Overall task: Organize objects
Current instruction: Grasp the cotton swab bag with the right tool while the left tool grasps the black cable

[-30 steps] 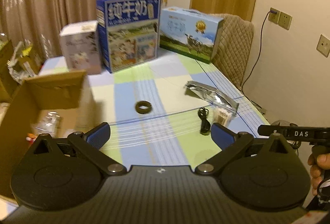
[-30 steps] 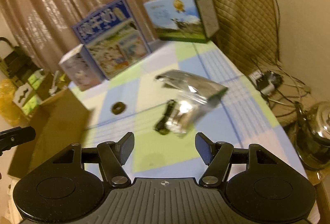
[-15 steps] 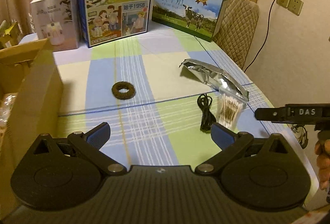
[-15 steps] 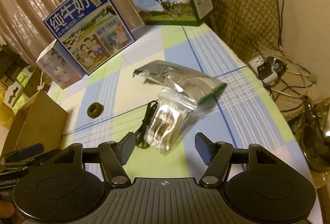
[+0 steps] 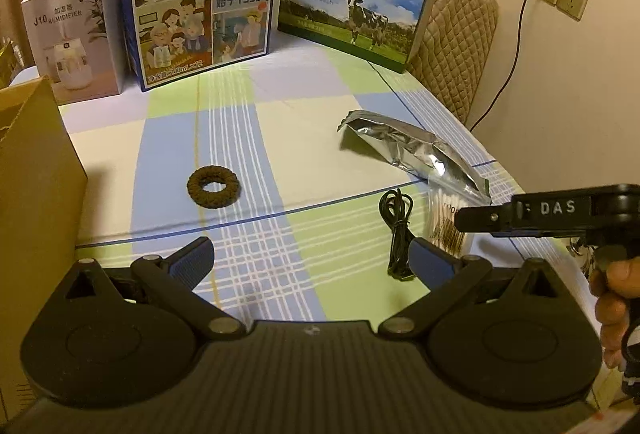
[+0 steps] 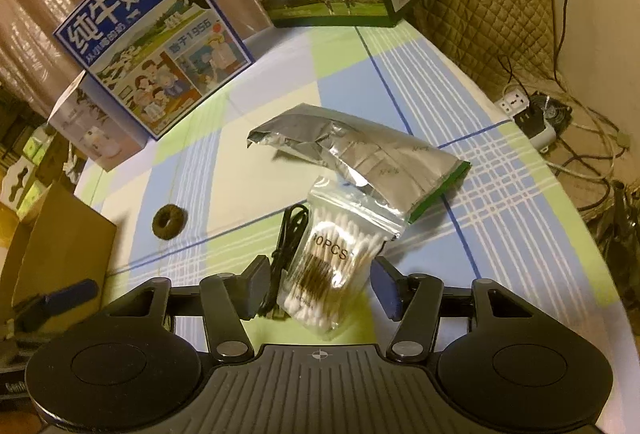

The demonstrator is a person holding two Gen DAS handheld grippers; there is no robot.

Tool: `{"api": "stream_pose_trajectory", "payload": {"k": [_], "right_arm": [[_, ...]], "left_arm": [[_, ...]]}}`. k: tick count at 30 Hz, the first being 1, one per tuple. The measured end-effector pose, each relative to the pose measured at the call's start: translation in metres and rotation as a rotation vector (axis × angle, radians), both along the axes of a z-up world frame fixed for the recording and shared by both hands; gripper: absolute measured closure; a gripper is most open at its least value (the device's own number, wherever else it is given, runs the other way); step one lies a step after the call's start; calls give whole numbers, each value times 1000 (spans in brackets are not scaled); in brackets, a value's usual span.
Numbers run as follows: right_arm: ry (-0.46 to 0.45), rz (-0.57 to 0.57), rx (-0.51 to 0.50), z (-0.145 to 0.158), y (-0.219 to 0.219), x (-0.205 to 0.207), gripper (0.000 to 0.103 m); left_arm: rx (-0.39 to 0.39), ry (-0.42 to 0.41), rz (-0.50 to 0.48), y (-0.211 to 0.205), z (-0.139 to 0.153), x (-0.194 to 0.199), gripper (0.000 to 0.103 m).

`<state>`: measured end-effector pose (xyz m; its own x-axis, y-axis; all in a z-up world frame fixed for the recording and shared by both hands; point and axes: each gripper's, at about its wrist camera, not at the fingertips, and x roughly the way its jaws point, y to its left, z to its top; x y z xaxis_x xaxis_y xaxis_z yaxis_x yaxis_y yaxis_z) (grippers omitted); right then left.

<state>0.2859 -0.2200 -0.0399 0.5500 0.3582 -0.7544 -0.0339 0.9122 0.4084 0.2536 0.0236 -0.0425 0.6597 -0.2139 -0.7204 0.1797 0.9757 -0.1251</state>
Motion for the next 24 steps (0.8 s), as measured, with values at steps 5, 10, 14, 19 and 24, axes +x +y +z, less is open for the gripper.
{"api": "stream_pose_trajectory", "payload": {"k": [5, 10, 14, 19, 24], "right_arm": [[27, 1, 7, -10, 4, 13, 55], [43, 8, -35, -19, 11, 25, 58], [44, 47, -99, -27, 22, 29, 73], [38, 127, -108, -29, 36, 30, 83], [120, 244, 20, -36, 47, 28, 85]], "left_arm": [[-11, 10, 12, 2, -3, 3, 1], [-13, 22, 15, 5, -7, 3, 1], [-11, 31, 23, 11, -9, 2, 1], [-5, 35, 29, 17, -10, 2, 1], [-16, 44, 24, 19, -12, 0, 1]]}}
